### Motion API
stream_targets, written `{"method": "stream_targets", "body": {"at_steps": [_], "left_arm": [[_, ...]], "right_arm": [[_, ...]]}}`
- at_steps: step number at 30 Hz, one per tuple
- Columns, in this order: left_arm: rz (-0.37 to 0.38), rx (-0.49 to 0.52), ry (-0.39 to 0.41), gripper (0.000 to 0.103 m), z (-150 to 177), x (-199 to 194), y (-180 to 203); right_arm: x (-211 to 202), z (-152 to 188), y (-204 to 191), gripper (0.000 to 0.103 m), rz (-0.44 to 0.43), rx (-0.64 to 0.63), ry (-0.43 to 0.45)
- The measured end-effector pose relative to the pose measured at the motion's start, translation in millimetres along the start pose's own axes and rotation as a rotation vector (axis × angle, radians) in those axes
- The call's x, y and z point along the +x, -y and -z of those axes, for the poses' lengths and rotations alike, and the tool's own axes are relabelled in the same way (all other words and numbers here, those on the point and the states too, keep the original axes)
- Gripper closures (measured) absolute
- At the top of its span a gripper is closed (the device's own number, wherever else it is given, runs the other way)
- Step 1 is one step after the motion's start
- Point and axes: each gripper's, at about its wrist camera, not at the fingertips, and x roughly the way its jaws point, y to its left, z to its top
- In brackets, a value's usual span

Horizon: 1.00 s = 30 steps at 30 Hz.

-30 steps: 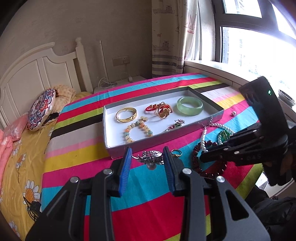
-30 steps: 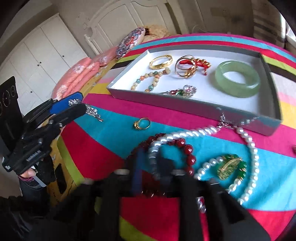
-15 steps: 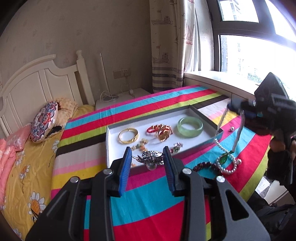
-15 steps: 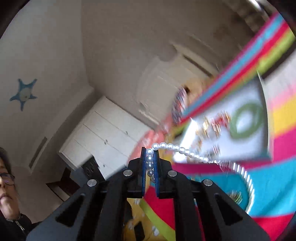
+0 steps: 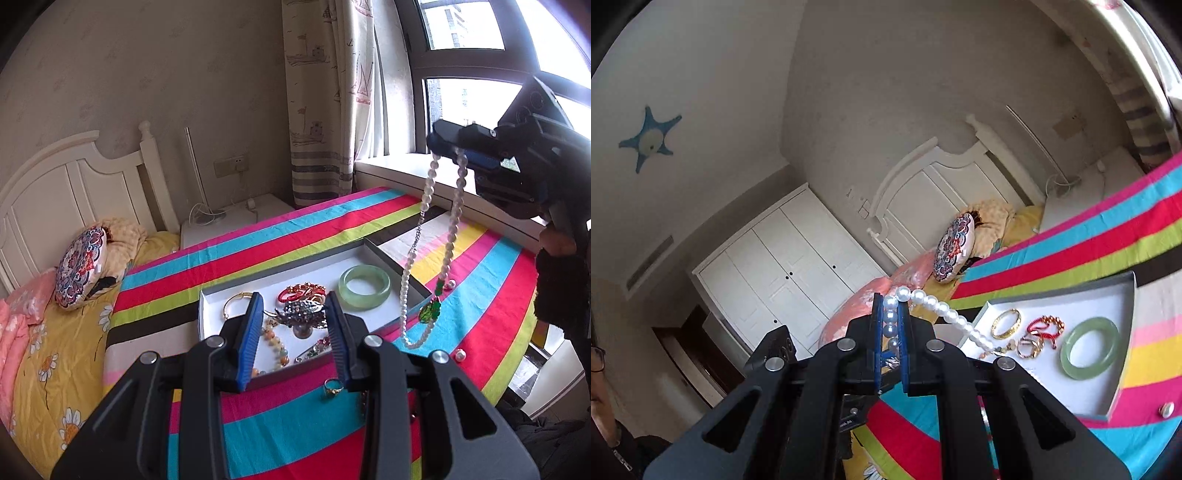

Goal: Organize jewelry
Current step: 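Lift the pearl necklace into the tray with the right tool while the left tool carries the silver brooch there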

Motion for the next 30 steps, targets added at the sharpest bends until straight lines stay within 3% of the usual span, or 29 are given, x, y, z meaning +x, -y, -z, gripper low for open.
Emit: {"method": "stream_targets", "body": {"at_steps": [8, 19, 24, 30], "left_arm": [[-0.014, 0.003, -0.039, 0.069, -7, 30, -4], [-0.022, -0.051, -0.103, 0.069, -2, 75, -15], [-0.035, -0.087, -0.132, 0.069, 5, 97, -19], [-0.028, -0.119, -0.197, 0.069, 19, 129, -25]], "right_arm": [[18, -38, -12, 0.094, 0.034, -0.057, 0.011], [66, -71, 8, 0.094, 0.137, -0.09, -0.043], [96, -73, 21, 0.094, 0.241, -0.133, -0.108], [137, -48, 47, 0.094, 0.399, -0.196, -0.287]]}}
